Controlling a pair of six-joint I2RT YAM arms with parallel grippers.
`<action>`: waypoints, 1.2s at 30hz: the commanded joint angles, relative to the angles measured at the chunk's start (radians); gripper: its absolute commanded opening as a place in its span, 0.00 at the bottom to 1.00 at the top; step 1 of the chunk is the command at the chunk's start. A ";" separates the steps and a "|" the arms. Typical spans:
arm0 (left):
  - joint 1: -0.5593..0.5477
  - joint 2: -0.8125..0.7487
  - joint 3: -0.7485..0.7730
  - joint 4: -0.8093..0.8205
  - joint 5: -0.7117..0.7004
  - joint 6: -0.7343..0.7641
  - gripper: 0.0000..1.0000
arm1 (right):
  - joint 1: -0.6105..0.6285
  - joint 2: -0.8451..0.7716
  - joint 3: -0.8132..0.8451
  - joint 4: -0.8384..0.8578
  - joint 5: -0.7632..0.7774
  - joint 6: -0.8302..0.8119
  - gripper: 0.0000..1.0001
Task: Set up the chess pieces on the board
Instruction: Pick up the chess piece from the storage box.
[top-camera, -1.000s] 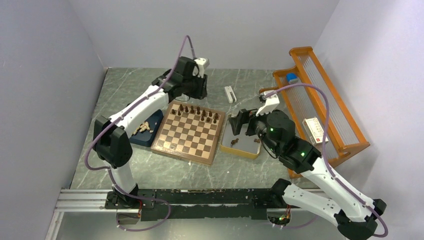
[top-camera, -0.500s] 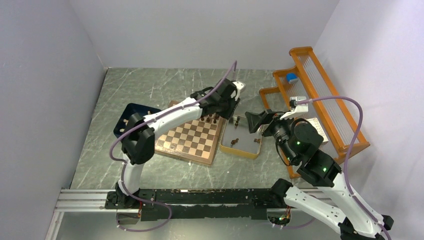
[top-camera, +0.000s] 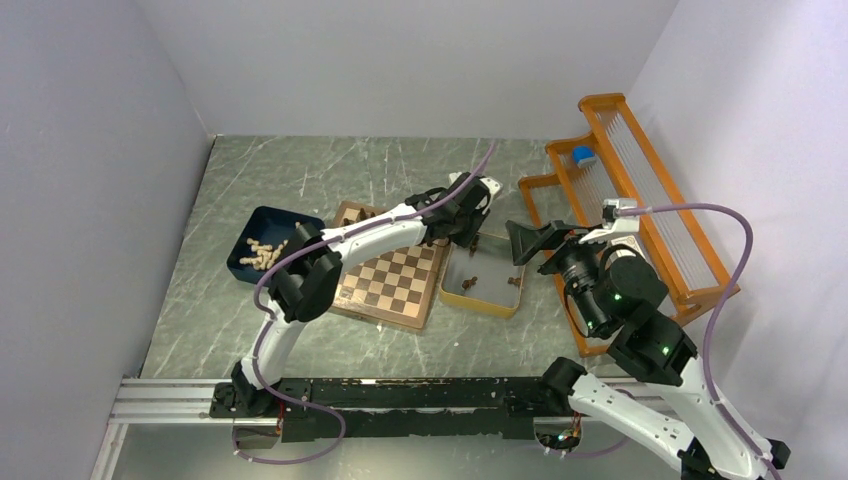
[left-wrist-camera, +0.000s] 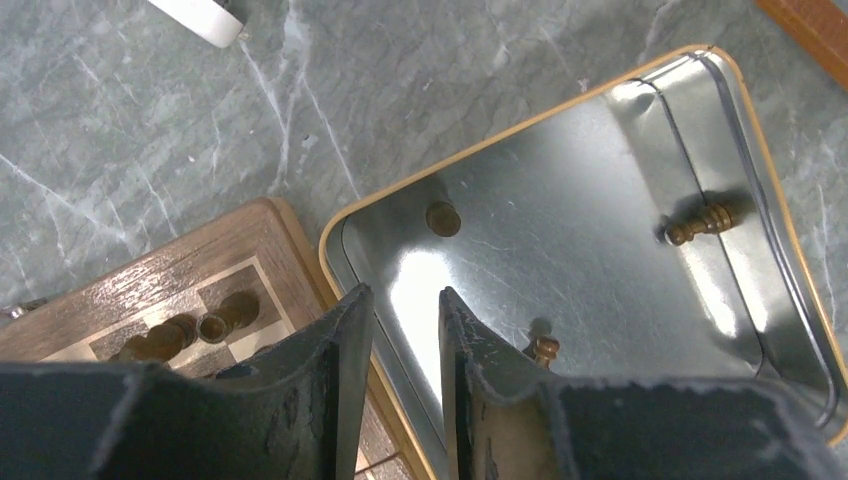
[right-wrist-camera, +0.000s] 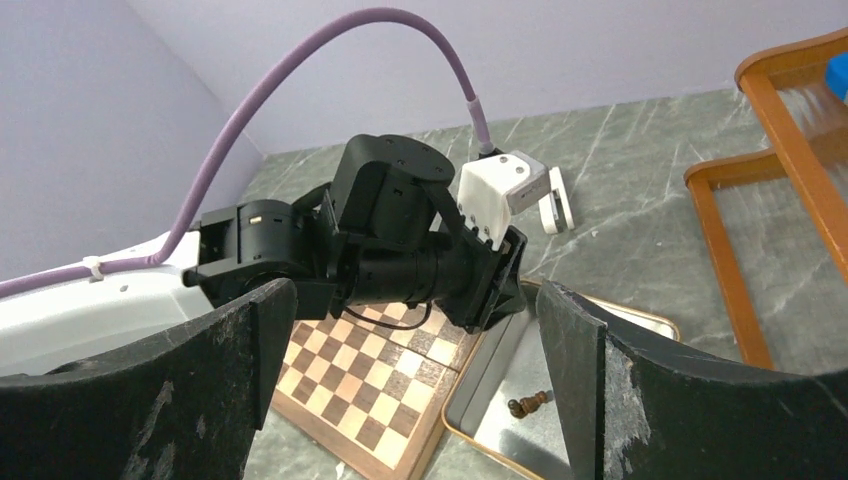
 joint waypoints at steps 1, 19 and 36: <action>-0.009 0.021 0.048 0.073 -0.010 0.011 0.35 | -0.001 -0.019 0.026 0.000 0.035 0.007 0.94; -0.035 0.099 0.074 0.096 -0.035 0.060 0.34 | 0.000 -0.039 0.034 -0.005 0.039 0.002 0.94; -0.049 0.163 0.101 0.106 -0.044 0.077 0.32 | 0.000 -0.044 0.026 -0.011 0.036 0.014 0.94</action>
